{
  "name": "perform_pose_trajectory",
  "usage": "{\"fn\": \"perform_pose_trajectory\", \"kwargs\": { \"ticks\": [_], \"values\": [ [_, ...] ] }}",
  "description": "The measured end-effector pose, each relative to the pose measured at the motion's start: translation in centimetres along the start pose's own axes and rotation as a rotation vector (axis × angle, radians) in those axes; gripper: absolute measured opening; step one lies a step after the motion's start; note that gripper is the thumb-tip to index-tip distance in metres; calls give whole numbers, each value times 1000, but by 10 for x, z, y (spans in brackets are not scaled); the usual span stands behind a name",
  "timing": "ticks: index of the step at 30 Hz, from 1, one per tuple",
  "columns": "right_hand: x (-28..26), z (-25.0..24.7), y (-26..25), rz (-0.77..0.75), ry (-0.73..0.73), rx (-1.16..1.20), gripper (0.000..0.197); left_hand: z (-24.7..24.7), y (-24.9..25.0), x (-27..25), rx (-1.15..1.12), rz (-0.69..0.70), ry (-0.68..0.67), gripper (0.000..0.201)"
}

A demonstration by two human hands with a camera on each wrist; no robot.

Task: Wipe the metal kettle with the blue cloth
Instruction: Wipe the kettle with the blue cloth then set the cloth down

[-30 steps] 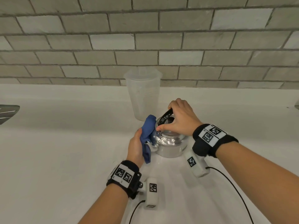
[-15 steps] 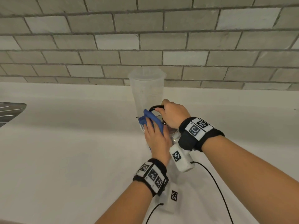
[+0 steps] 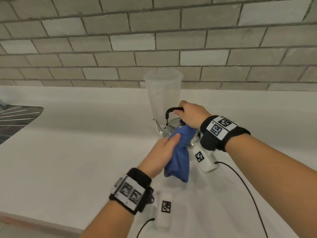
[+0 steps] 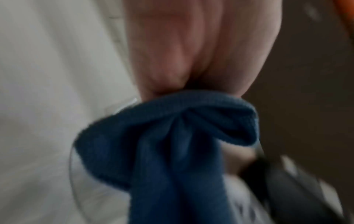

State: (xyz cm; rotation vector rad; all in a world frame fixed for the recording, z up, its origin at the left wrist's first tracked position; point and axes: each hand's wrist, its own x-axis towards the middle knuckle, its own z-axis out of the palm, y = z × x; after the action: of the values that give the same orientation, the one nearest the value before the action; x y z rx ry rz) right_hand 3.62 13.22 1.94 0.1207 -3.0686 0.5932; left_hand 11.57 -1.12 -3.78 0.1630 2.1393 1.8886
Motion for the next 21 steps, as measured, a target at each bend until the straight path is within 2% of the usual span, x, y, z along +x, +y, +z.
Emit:
{"fn": "perform_pose_trajectory", "kwargs": {
  "ticks": [2,4,6,8,10,12,13,15,17,21],
  "values": [
    [-3,-2,1,-21,-18,45,33,-22,14,-2,-326,-106,8,34],
    [-6,-4,3,-30,-25,96,29,-44,20,-1,-575,-128,15,35],
    [-11,-6,7,-31,-25,127,28,-65,21,5,-712,-86,81,32],
    [-16,-9,12,-37,-26,145,28,-83,10,19,-748,-116,175,31],
    [-19,-10,16,-42,-27,161,27,-92,-7,30,-584,-244,257,35],
    [-21,-10,19,-45,-23,164,25,-104,-35,43,-249,-377,263,43],
    [-22,-10,19,-49,-17,156,24,-110,-48,49,-80,-409,248,41],
    [-23,-8,18,-56,-4,134,25,-118,-61,57,176,-418,215,21],
    [-23,-7,18,-62,6,117,27,-123,-58,59,266,-402,222,9],
    [-23,-6,19,-64,15,123,29,-135,-54,61,330,-440,228,7]
  ]
}}
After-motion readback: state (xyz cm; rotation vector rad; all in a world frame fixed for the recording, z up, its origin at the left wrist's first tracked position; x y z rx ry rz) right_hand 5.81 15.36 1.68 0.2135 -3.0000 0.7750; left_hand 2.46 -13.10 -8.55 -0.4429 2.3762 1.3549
